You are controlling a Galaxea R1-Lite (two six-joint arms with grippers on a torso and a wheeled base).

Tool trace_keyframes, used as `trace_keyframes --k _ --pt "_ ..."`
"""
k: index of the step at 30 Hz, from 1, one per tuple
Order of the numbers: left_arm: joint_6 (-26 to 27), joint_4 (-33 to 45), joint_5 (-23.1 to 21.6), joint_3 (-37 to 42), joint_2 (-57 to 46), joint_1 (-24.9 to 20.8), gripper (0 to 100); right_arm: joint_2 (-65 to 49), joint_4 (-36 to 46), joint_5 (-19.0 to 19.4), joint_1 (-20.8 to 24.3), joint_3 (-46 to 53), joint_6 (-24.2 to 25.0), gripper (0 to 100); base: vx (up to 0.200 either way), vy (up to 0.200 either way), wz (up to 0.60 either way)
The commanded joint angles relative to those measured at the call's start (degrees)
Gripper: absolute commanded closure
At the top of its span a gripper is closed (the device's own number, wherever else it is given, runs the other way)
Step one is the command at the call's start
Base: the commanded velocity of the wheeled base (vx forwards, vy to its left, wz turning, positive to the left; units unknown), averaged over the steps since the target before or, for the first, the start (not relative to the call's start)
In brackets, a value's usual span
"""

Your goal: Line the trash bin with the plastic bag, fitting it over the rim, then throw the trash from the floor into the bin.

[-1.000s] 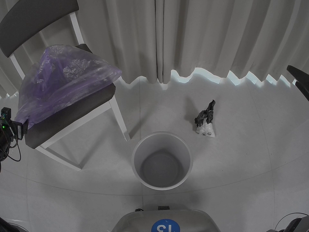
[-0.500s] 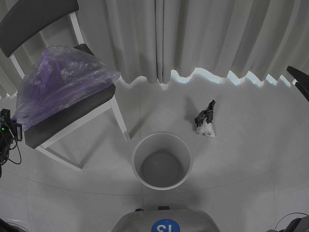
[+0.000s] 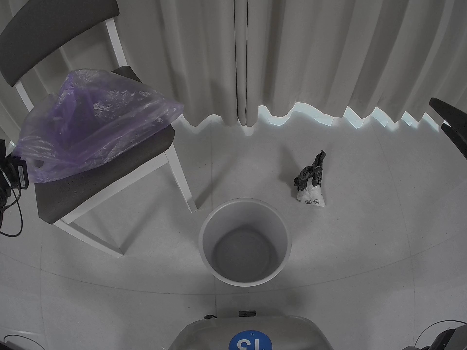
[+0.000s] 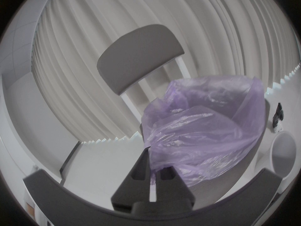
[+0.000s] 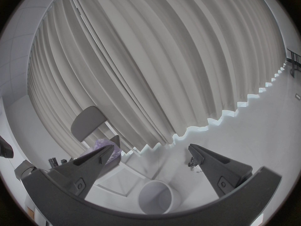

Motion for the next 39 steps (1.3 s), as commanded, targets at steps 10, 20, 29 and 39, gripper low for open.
trace_keyframes --k 10,20,29,39 --pt "-6.7 25.8 0.5 -24.1 -13.9 -23.5 100 9.9 -15.7 -14.2 18.5 6.8 0.4 0 0.000 0.000 0.00" --pt "-6.9 28.1 0.6 -35.0 -11.9 -33.1 100 10.0 -12.9 -11.7 21.0 7.0 -0.9 0 0.000 0.000 0.00" --pt "-6.9 31.0 1.6 -43.7 -9.8 -36.9 100 14.3 -9.7 -11.0 25.8 3.9 -3.3 0 0.000 0.000 0.00" --pt "-6.9 34.7 1.5 -47.6 -9.3 -36.9 100 25.3 -10.4 -11.7 35.2 0.7 -5.9 0 0.000 0.000 0.00"
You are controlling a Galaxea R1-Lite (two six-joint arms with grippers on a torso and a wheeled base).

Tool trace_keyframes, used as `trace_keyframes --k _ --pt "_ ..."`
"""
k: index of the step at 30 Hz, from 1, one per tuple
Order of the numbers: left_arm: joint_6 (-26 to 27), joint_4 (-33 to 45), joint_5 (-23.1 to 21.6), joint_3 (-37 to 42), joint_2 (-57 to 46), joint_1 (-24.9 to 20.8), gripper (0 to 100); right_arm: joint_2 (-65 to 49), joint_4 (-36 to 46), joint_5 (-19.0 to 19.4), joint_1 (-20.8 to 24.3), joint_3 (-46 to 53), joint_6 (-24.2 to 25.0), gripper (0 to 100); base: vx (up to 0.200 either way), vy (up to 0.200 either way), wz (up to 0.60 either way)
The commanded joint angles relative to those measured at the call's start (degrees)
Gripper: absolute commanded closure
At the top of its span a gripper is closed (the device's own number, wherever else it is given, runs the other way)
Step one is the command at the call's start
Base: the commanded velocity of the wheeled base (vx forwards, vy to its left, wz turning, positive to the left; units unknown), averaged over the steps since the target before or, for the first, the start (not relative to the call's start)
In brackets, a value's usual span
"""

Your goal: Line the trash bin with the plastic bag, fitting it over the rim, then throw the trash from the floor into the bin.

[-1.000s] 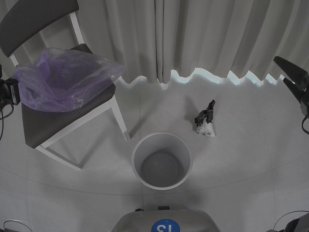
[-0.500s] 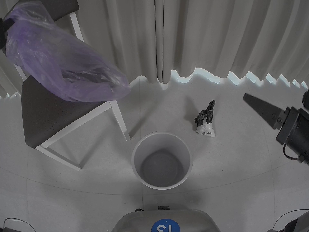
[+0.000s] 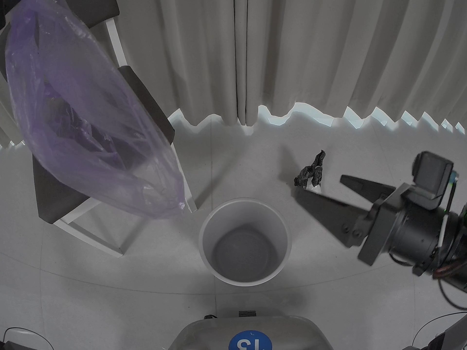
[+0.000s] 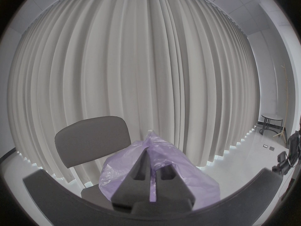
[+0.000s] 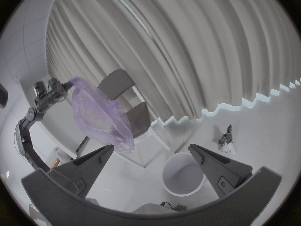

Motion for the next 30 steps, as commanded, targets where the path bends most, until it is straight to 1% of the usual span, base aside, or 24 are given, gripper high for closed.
trace_keyframes --k 1,7,10,11,14,16,23,27,30 --pt "0.0 0.3 0.0 -0.8 0.5 -0.1 100 7.4 -0.4 -0.3 5.0 -1.7 -1.3 0 0.000 0.000 0.00" --pt "-0.1 0.3 -0.1 -0.9 0.5 -0.1 100 13.2 -0.5 -0.4 8.1 -3.4 -2.4 0 0.000 0.000 0.00" --pt "-0.2 -0.1 -0.1 -1.1 0.4 -0.1 100 17.6 -0.5 -0.5 10.2 -6.2 -2.5 0 0.000 0.000 0.00" --pt "-0.2 -0.1 -0.1 -1.1 0.4 -0.1 100 17.7 -0.5 -0.5 10.3 -6.4 -2.6 0 0.000 0.000 0.00" --pt "-2.5 0.1 0.0 -1.2 -0.1 -0.1 100 22.3 -0.5 -1.7 10.8 -10.0 -3.2 0 0.000 0.000 0.00" --pt "-2.6 0.1 0.0 -1.3 -0.2 -0.1 100 24.2 -0.5 -2.6 10.8 -12.2 -3.3 0 0.000 0.000 0.00" --pt "-2.6 0.0 -0.1 -1.6 -0.3 -0.2 100 29.7 -0.1 -3.4 11.0 -17.8 -3.5 0 0.000 0.000 0.00" --pt "-2.6 0.0 -0.1 -2.0 -0.4 -0.8 100 34.3 -0.4 -6.3 11.4 -22.6 -3.6 0 0.000 0.000 0.00" --pt "-2.6 0.0 -0.1 -2.0 -0.6 -0.9 100 36.6 0.2 -6.4 11.6 -26.0 -3.7 0 0.000 0.000 0.00"
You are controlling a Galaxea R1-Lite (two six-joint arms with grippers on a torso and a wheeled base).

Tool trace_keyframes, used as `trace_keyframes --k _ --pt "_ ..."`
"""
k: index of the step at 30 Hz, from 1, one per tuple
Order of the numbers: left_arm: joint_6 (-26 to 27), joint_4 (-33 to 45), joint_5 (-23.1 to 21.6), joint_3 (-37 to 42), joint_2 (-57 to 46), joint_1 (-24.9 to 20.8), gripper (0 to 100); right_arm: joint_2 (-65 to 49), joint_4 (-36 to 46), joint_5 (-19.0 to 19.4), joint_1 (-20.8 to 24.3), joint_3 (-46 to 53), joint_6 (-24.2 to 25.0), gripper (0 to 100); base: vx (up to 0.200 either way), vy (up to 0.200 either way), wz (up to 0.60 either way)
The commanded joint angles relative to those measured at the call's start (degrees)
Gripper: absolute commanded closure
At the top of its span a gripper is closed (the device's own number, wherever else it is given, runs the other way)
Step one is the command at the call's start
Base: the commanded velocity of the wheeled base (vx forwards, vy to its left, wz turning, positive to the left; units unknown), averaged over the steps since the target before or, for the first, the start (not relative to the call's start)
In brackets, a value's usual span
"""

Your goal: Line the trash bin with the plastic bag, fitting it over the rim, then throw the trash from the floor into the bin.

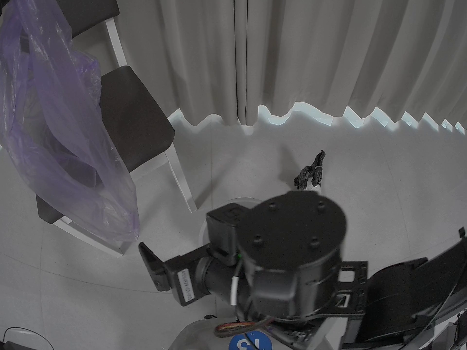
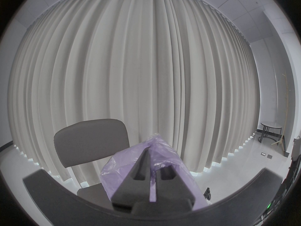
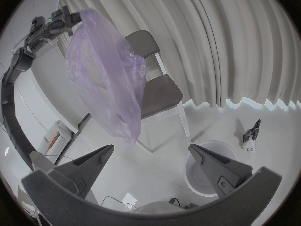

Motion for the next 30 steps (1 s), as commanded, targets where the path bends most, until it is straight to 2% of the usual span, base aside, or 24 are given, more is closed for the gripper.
trace_keyframes --k 1,7,12,15,20,24,30 --pt "0.0 0.0 0.0 -0.3 -0.5 -0.4 100 6.5 0.3 -0.6 0.3 -5.7 -0.2 0 0.000 0.000 0.00" --pt "-0.1 0.0 0.0 0.0 -1.2 -0.5 100 10.6 0.2 -0.8 -1.4 -12.1 -0.2 0 0.000 0.000 0.00" --pt "0.0 -0.1 -0.1 0.0 -1.2 -0.5 100 11.6 -0.2 -1.4 -1.5 -13.6 -0.2 0 0.000 0.000 0.00" --pt "-0.1 -0.1 -0.2 0.2 -1.3 -0.5 100 12.6 -0.2 -3.1 -2.8 -15.4 -0.2 0 0.000 0.000 0.00" --pt "-0.1 -0.1 -0.1 0.2 -1.7 -0.5 100 12.3 -0.4 -3.4 -4.0 -15.8 0.1 0 0.000 0.000 0.00" --pt "-0.1 -0.1 -0.2 0.7 -2.1 -0.5 100 12.6 -0.5 -5.7 -4.7 -17.6 0.0 0 0.000 0.000 0.00" --pt "-0.2 -0.3 -0.3 2.4 -2.9 -0.5 100 12.7 -0.6 -6.0 -4.8 -17.9 0.1 0 0.000 0.000 0.00"
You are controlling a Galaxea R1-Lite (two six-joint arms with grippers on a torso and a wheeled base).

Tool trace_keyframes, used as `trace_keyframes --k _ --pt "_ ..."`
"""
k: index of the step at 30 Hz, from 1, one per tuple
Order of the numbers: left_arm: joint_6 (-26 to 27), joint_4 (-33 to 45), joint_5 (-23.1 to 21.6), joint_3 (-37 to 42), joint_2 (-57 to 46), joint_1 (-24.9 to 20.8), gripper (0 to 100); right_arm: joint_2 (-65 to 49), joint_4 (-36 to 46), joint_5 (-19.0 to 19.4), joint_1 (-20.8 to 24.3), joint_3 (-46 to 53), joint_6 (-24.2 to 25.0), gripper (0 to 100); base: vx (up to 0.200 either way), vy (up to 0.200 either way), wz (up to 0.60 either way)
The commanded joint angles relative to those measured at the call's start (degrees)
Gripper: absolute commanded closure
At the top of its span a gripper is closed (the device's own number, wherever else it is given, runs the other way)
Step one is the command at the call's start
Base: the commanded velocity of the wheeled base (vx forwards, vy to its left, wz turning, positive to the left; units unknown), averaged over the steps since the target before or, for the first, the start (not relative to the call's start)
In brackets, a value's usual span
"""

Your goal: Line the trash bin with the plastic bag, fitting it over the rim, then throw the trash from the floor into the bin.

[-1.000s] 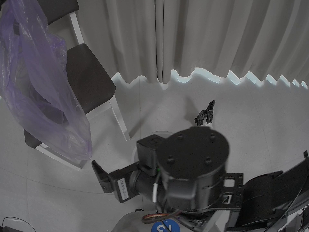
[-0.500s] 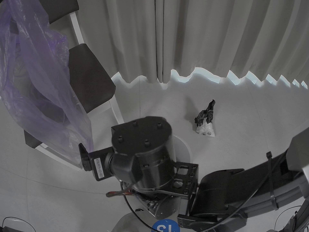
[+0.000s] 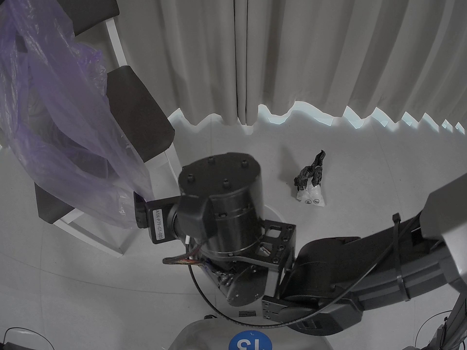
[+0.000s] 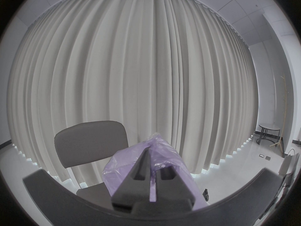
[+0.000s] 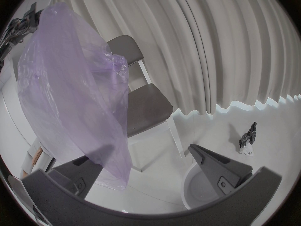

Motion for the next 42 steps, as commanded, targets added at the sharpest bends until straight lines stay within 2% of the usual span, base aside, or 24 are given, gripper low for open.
trace_keyframes --k 1,31,32,40,42 --pt "0.0 -0.1 0.0 0.9 -0.7 0.0 100 0.1 -0.1 0.0 -0.1 -0.3 0.0 0 0.000 0.000 0.00" --pt "0.1 -0.3 0.0 0.8 -0.9 0.2 100 0.0 -0.9 -3.0 -0.1 2.9 -0.2 0 0.000 0.000 0.00" --pt "0.1 -0.3 0.0 0.8 -0.9 0.2 100 -0.1 -0.9 -3.2 -0.1 2.9 -0.2 100 0.000 0.000 0.00" --pt "0.2 -0.3 0.1 1.1 -0.9 0.4 100 -1.6 -0.5 -3.6 -0.1 3.9 -0.2 100 0.000 0.000 0.00" --pt "0.6 -0.3 0.1 1.5 -1.6 0.4 100 -4.8 -0.5 -4.3 0.0 7.3 -0.7 100 0.000 0.000 0.00"
